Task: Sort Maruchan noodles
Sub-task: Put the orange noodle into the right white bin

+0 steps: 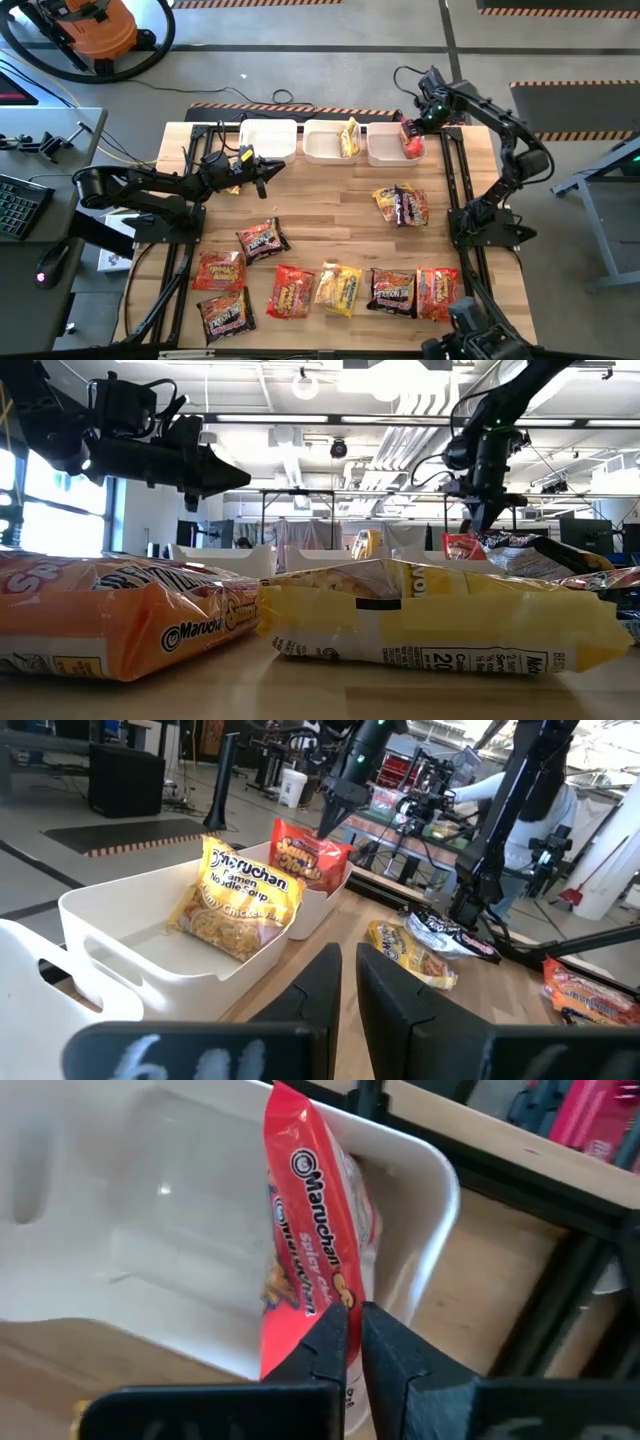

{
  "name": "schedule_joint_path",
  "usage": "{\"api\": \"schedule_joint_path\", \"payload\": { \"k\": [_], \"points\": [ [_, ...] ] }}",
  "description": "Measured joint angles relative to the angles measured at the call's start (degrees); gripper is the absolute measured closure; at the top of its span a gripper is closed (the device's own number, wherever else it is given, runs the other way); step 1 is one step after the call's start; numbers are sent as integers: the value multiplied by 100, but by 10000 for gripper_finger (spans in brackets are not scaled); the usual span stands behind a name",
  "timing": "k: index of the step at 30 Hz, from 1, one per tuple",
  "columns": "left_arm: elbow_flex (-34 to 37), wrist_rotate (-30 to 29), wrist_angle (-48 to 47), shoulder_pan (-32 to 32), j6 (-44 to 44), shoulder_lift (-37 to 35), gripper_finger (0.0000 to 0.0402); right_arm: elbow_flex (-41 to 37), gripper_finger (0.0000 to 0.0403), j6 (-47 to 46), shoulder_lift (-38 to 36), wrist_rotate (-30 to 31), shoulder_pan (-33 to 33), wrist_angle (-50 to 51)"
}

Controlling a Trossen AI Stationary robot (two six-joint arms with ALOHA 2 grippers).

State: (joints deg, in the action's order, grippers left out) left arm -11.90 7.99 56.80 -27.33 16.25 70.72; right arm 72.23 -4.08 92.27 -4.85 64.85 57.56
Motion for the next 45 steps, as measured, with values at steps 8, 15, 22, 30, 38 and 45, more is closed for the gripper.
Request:
{"api": "schedule_joint_path", "payload": {
  "k": [8, 15, 22, 30, 38, 45],
  "points": [
    [0, 0, 0, 0, 5, 0, 374, 417, 313, 267, -75, 659, -2, 255],
    [0, -2, 1, 0, -97, -1, 374, 845, 286, 1301, -56, 473, -672, 71],
    [0, -2, 0, 0, -144, -1, 374, 472, 392, 2379, 637, 956, -1702, -290],
    [0, -2, -39, 0, -147, -1, 374, 462, 396, 2654, 1539, 1951, -1906, -600],
    [0, -2, -46, 0, -293, 0, 374, 461, 402, 2682, 1624, 2554, -1814, -608],
    [0, -3, -51, -2, -297, -2, 374, 461, 402, 2598, 1606, 2057, -1788, -721]
  ]
}}
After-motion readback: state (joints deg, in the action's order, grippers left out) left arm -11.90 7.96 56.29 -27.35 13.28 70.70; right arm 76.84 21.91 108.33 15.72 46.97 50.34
